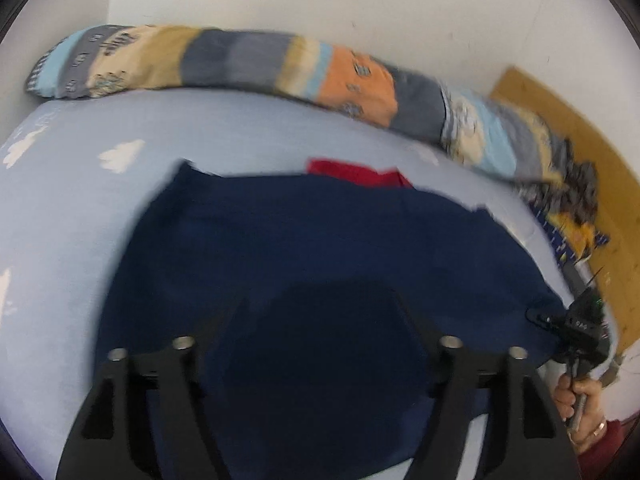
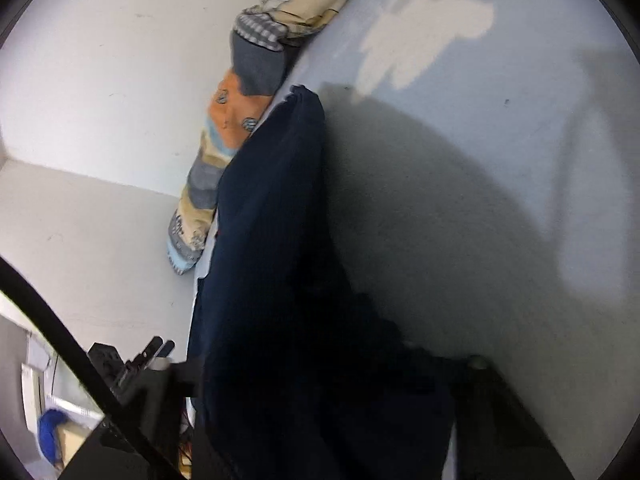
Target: Fold large clothes
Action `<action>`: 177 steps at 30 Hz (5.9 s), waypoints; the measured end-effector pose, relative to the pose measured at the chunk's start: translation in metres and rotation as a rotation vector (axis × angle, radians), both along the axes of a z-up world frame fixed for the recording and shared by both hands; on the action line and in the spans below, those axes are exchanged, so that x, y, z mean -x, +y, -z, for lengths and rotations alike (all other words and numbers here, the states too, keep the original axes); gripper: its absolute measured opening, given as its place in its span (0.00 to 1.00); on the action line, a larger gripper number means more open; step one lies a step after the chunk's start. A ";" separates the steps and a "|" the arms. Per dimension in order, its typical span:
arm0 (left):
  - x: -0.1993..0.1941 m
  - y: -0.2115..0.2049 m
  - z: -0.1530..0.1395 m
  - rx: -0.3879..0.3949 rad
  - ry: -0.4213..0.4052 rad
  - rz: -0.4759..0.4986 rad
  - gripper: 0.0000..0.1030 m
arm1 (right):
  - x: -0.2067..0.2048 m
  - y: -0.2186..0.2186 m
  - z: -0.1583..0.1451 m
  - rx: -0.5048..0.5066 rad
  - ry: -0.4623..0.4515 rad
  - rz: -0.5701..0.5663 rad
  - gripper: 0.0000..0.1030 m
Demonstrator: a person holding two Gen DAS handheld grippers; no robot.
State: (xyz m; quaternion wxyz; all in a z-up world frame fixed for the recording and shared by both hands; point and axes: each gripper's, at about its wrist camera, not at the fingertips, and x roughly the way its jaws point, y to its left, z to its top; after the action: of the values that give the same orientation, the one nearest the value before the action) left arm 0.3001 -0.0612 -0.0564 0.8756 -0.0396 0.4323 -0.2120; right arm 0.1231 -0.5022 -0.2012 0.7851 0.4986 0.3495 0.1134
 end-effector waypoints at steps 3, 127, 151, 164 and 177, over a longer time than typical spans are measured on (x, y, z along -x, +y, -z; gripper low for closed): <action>-0.010 -0.057 0.026 -0.012 0.035 0.010 0.73 | 0.003 0.009 -0.016 0.079 -0.007 0.018 0.23; 0.037 0.099 0.023 -0.128 0.082 -0.157 0.61 | -0.085 0.351 -0.128 0.965 -0.033 -0.428 0.64; 0.050 0.142 -0.013 0.018 0.065 -0.242 0.62 | 0.019 0.366 -0.154 0.942 -0.033 -0.413 0.80; 0.040 0.125 -0.003 -0.153 0.020 -0.220 0.68 | -0.082 0.337 -0.159 0.860 -0.069 -0.307 0.88; 0.025 0.090 0.037 -0.293 -0.004 -0.211 0.68 | -0.123 0.358 -0.111 0.840 0.020 -0.453 0.93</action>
State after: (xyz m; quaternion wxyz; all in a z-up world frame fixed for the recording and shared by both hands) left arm 0.2750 0.0284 -0.0938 0.8902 0.0436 0.4503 -0.0536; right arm 0.2464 -0.1442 -0.0904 0.8709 0.0503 0.4725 0.1255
